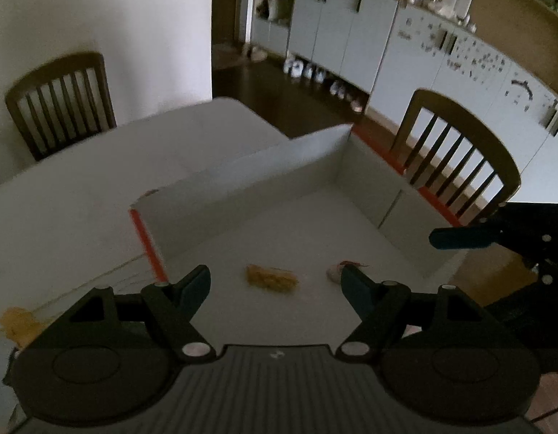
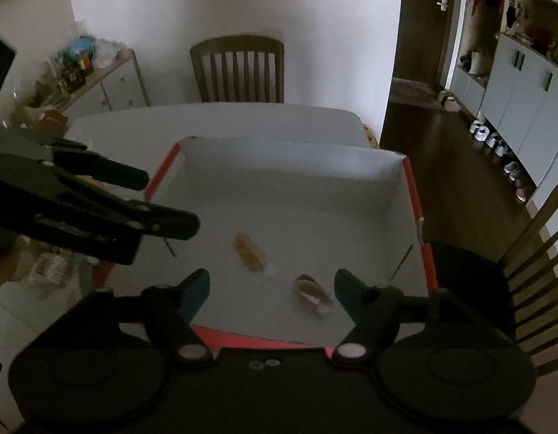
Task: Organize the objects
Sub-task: 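Lower and release the snack bar and pink wrapper into the box with both tools, then withdraw both tools from the box back toward the table items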
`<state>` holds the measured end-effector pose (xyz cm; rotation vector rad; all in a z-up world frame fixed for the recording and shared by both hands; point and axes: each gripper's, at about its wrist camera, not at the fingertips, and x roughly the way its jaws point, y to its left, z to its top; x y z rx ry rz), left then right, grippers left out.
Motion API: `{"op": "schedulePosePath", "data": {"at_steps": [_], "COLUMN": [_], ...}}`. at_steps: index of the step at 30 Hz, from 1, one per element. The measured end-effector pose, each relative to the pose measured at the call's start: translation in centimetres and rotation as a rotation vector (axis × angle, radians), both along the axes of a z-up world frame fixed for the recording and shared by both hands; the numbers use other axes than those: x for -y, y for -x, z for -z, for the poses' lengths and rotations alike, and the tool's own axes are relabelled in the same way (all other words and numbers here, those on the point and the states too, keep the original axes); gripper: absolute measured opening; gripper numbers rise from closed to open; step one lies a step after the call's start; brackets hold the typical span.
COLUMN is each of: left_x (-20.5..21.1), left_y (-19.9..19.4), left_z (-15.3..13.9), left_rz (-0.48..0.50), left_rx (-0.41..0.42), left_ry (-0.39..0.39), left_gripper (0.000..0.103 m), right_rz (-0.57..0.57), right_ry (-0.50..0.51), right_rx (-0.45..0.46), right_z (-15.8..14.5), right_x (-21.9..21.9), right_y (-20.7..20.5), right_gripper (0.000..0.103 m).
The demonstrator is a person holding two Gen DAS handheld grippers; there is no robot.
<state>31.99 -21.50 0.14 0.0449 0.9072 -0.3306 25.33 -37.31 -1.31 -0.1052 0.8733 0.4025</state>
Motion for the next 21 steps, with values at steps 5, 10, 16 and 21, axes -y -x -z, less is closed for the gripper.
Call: {"op": "schedulePosePath", "data": {"at_steps": [5, 10, 16, 21], "left_x": [-1.7, -4.7, -8.2, -11.2], "left_y": [2.6, 5.6, 9.3, 11.9], "left_z": [-0.9, -1.8, -1.6, -1.4], "left_rz": [-0.03, -0.06, -0.079, -0.072], "left_rx": [0.052, 0.103, 0.168, 0.198], "left_ry": [0.041, 0.06, 0.043, 0.028], "left_gripper": [0.079, 0.079, 0.079, 0.086], "right_rz": [0.012, 0.029, 0.036, 0.056], "right_ry": [-0.023, -0.056, -0.085, -0.126], "right_rx": [0.027, 0.061, 0.095, 0.108], "right_z": [-0.9, -1.7, -1.8, -1.5], "right_x": [-1.5, -3.4, -6.5, -9.0], "right_y": [1.7, 3.5, 5.5, 7.1], "right_gripper": [0.08, 0.087, 0.097, 0.102]}}
